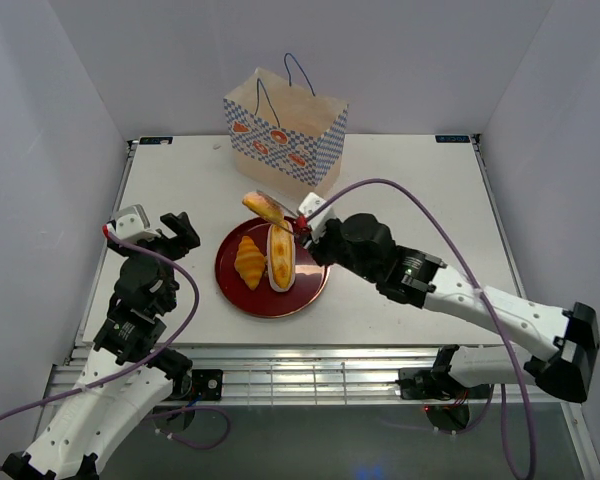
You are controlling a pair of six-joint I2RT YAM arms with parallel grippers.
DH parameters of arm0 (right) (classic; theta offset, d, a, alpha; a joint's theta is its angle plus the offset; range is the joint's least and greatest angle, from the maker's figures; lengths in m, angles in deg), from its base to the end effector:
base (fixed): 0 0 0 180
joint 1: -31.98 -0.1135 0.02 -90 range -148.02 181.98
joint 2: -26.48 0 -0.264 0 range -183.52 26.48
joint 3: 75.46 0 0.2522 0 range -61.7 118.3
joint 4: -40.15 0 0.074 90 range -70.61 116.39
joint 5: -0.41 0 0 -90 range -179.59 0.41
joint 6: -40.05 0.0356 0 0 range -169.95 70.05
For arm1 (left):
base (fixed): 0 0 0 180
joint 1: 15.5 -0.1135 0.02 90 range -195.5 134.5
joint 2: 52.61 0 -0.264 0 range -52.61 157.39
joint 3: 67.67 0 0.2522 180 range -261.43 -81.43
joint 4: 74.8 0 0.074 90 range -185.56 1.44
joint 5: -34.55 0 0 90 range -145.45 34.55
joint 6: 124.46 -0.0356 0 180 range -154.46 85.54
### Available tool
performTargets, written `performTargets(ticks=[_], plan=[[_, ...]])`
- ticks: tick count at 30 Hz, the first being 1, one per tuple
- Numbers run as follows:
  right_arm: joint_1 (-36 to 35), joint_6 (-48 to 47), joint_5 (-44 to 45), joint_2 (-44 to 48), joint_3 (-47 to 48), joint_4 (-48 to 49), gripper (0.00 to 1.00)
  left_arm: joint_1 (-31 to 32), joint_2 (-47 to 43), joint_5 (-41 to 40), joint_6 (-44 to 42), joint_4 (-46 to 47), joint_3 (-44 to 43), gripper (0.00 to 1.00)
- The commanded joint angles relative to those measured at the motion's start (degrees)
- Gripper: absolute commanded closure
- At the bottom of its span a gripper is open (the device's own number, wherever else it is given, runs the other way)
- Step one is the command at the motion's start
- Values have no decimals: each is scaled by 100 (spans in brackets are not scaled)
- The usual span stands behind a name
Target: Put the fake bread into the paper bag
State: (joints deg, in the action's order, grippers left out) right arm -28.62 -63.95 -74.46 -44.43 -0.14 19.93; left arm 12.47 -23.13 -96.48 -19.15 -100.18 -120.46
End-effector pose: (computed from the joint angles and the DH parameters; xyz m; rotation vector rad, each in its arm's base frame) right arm 0.1502 0.2475 0.3528 -0.9681 1.5757 0.3259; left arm 0.1192 -0.0369 0.3396 -0.3735 1.5538 -0.0118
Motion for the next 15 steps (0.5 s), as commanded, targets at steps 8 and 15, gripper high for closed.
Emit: performTargets(ticks=[8,15], plan=[[600,336,930,1124,-137,1586,66,25,23,61,-37,2,18,8],[1945,600,-62,142,696,1684,64,25,76,131,-37,10,18,8]])
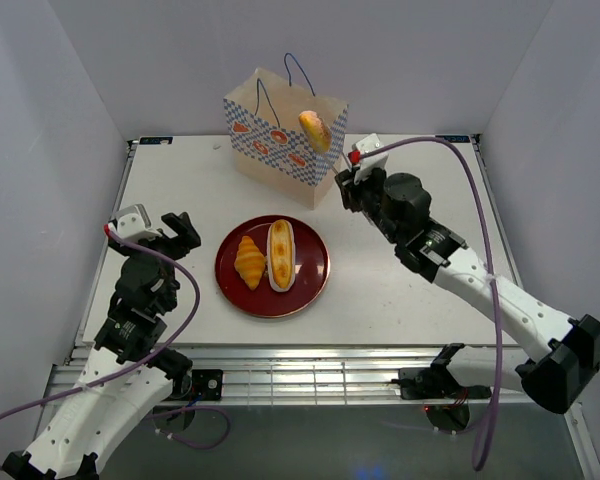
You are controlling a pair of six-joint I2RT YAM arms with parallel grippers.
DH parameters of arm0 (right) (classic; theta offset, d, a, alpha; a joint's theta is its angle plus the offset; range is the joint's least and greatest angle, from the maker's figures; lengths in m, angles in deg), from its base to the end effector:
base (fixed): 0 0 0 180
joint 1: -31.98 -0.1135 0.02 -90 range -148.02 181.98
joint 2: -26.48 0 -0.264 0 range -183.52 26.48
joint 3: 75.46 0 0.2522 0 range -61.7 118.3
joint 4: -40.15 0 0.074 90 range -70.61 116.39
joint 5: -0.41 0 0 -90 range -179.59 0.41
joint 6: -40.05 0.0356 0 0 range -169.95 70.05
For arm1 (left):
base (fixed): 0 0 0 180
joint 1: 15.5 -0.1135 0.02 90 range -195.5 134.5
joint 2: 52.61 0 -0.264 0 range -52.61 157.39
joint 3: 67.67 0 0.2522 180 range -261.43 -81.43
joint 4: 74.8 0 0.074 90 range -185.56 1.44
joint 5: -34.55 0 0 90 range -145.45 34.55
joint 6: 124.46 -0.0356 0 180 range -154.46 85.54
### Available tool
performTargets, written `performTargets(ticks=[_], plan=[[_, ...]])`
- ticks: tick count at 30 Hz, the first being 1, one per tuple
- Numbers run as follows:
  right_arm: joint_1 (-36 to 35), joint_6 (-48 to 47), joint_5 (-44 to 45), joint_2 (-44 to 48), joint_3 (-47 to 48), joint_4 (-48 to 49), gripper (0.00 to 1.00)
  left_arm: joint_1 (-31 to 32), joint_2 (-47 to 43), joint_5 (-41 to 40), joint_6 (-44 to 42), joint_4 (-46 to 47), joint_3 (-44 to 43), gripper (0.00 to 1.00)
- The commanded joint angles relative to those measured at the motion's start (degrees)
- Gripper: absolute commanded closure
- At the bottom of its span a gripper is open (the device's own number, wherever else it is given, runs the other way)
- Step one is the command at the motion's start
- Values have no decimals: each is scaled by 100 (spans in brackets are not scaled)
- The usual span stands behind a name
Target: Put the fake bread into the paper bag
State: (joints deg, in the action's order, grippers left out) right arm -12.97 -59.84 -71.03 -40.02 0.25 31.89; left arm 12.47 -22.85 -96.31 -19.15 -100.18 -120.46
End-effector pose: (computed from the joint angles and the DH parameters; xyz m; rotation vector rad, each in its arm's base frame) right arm 0.2001 0.1837 0.3978 -0.4816 1.4834 0.2315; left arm 0.1202 -0.0375 0.3391 -0.3697 1.5586 -0.0116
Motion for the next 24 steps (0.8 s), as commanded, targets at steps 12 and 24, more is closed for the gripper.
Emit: performTargets(ticks=[12,24], plan=[[1163,488,-1548,-1909,2549,356,64,33,48,228,-28,19,18,8],[1339,453,-1742,-3404,4087,-391,40,25,135,351,-28,19,9,8]])
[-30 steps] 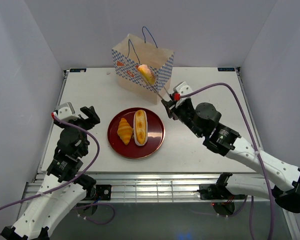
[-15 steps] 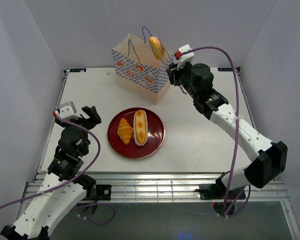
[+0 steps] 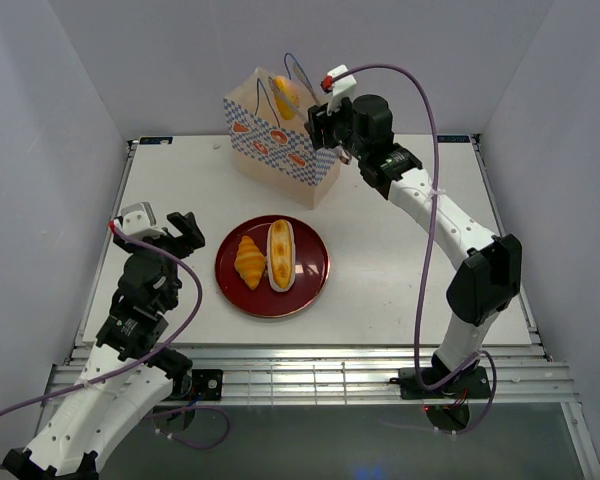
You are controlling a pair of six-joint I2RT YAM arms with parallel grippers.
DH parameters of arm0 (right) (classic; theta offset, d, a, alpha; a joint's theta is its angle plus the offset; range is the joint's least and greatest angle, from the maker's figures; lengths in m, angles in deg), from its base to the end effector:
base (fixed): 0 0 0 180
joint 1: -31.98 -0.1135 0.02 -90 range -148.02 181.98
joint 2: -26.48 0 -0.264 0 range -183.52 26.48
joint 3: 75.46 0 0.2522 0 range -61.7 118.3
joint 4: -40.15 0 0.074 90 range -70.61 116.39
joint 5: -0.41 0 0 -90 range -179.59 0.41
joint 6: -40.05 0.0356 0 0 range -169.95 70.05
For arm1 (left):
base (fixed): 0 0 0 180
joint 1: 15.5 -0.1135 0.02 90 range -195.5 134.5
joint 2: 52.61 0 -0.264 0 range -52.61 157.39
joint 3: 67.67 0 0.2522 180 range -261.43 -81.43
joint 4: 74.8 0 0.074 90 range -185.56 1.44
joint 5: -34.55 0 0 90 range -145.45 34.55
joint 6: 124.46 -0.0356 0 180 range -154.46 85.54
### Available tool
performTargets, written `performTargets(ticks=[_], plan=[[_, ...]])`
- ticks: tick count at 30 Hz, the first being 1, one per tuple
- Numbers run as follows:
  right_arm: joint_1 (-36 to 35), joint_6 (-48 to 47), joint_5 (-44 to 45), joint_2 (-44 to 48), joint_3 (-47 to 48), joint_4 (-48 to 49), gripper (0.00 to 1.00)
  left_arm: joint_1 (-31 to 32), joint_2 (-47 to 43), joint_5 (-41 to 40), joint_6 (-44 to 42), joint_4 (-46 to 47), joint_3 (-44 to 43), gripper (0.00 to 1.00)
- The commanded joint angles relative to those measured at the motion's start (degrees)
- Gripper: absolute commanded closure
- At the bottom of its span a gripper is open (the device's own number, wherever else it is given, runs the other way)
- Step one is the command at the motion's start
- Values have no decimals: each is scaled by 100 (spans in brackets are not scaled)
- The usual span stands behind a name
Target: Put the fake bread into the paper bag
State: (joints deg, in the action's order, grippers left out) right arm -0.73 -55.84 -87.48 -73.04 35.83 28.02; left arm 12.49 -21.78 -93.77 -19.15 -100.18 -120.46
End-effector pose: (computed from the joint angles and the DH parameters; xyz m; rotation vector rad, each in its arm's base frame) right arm 0.3542 0.2259 0.4246 -0.4971 1.5073 0.3373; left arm 0.1242 -0.0410 0.3370 -0.3304 1.5837 -0.0378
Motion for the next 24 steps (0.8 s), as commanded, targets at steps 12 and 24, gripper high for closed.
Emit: performTargets(ticks=[12,24], plan=[[221,255,-667,47,425,-128,37,23,64,141,-46,19,18,8],[221,255,-861,1769,-1523,170,37,23,169,141,-63,19,18,8]])
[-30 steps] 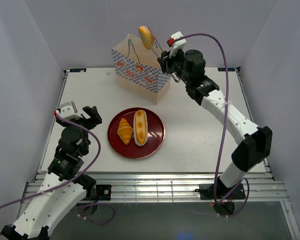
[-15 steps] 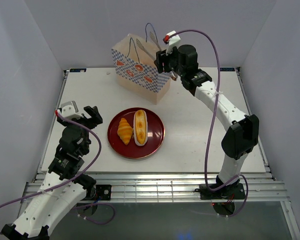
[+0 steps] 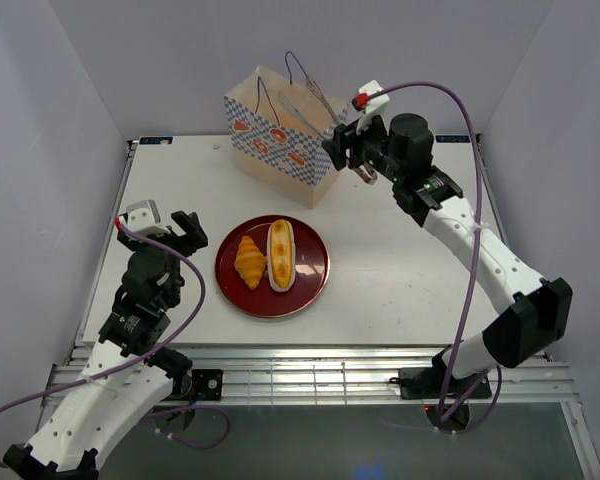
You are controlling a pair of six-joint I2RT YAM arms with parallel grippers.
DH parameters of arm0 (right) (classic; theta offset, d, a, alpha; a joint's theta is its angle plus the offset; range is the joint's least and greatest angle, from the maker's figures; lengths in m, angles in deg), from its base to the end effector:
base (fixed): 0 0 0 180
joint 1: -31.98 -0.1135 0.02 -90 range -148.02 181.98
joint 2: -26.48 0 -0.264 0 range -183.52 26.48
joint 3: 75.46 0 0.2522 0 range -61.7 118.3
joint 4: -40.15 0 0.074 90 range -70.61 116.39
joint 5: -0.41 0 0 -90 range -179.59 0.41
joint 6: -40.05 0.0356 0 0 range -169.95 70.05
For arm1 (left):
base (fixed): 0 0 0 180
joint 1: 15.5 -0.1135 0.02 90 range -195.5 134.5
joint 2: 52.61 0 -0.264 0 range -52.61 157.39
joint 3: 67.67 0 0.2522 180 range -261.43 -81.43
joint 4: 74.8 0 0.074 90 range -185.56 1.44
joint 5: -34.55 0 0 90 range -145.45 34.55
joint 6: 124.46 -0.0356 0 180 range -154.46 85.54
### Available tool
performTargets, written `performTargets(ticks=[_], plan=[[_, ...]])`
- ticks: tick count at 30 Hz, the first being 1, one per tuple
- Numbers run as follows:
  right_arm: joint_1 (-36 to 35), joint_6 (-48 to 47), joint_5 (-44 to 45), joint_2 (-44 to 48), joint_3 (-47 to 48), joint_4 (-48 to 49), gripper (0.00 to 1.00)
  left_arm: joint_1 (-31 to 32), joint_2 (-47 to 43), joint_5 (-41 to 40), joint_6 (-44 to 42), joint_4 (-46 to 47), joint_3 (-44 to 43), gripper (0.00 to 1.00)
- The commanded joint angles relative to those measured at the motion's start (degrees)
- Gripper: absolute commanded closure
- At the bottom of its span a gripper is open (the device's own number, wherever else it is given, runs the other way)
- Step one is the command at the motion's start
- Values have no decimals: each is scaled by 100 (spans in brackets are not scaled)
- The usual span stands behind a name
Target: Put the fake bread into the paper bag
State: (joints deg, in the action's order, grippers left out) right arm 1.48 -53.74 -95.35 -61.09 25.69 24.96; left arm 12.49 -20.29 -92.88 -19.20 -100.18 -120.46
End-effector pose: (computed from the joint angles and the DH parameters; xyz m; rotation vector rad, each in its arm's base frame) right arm 0.3112 0.1875 0.4334 -0.5514 1.5195 0.4416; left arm 0.1294 -0.0443 0.3341 -0.3101 1.6093 -0.0365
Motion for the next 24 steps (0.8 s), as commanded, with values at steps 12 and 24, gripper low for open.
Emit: performTargets(ticks=[12,24], plan=[[-8,273,1014,3350,-4000,1066,37,23,29,34,-103,28,26,8],[-8,1486,2324,4301,-6155,1302,38,23,82,52,-112,19,27,8]])
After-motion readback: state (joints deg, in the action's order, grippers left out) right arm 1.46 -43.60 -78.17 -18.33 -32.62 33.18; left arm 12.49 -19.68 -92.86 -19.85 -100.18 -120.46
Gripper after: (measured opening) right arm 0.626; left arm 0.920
